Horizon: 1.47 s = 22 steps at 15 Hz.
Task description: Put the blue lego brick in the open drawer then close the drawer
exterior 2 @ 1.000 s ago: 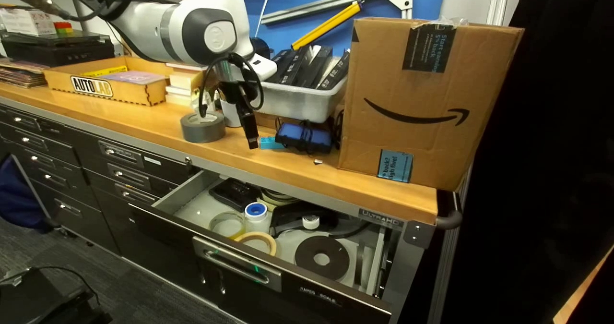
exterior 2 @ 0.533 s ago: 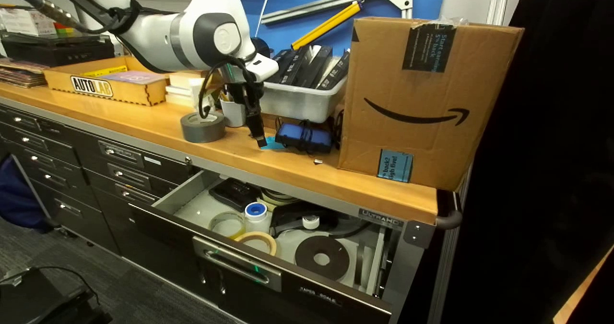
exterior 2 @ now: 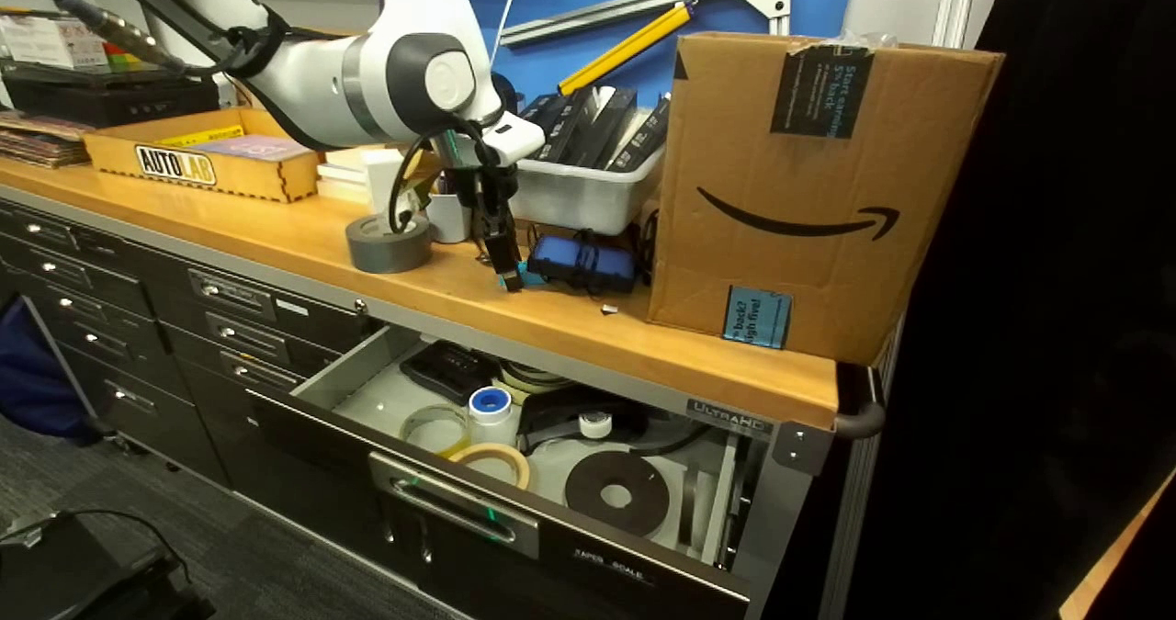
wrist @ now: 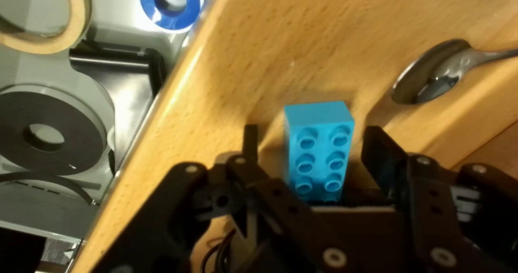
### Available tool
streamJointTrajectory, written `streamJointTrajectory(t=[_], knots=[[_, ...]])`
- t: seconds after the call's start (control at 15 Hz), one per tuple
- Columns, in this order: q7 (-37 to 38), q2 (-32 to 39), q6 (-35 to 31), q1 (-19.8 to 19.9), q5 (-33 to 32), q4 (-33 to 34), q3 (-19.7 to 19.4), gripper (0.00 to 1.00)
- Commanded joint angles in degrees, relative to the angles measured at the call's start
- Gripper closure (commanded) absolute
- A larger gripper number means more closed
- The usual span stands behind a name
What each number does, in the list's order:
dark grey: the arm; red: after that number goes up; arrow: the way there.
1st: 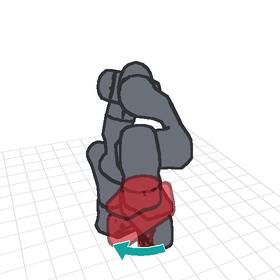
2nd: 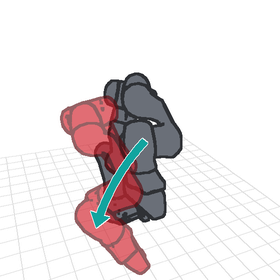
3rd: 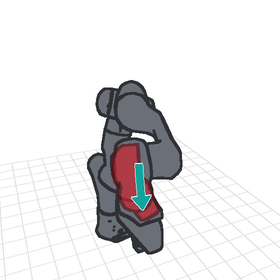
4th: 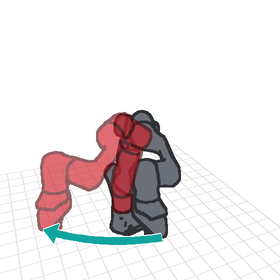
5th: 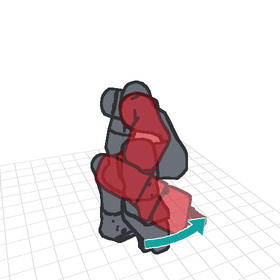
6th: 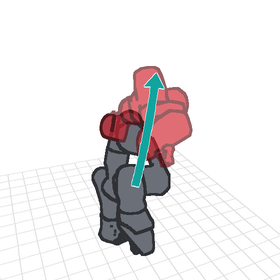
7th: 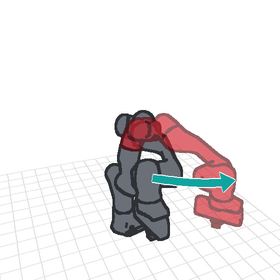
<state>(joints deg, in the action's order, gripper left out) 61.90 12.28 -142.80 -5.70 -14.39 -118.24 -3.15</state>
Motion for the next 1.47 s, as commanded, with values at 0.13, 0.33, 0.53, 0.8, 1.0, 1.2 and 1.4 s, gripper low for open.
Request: streamJointTrajectory(t=[0.13, 0.33, 0.53, 0.8, 1.0, 1.2, 1.4], knots=[[-0.24, -2.09, 1.15, 0.23, 0.75, -1.47, -0.2, 0.76], [-1.62, -5.08, 1.46, 0.85, 1.5, -4.69, 0.11, 0.82], [-4.16, -8.94, 3.56, 1.22, 2.54, -9.17, 0.7, 0.82], [-13.29, -13.85, 8.88, 2.3, 4.24, -15.45, 1.33, 0.82], [-23.78, -16.86, 9.95, 3.18, 6.34, -19.36, 1.18, 0.82], [-32.21, -15.53, 11.57, 4.21, 6.04, -21.78, 1.11, 0.82], [-35.87, -13.75, 11.42, 4.65, 6.39, -23.59, 1.27, 0.38]])
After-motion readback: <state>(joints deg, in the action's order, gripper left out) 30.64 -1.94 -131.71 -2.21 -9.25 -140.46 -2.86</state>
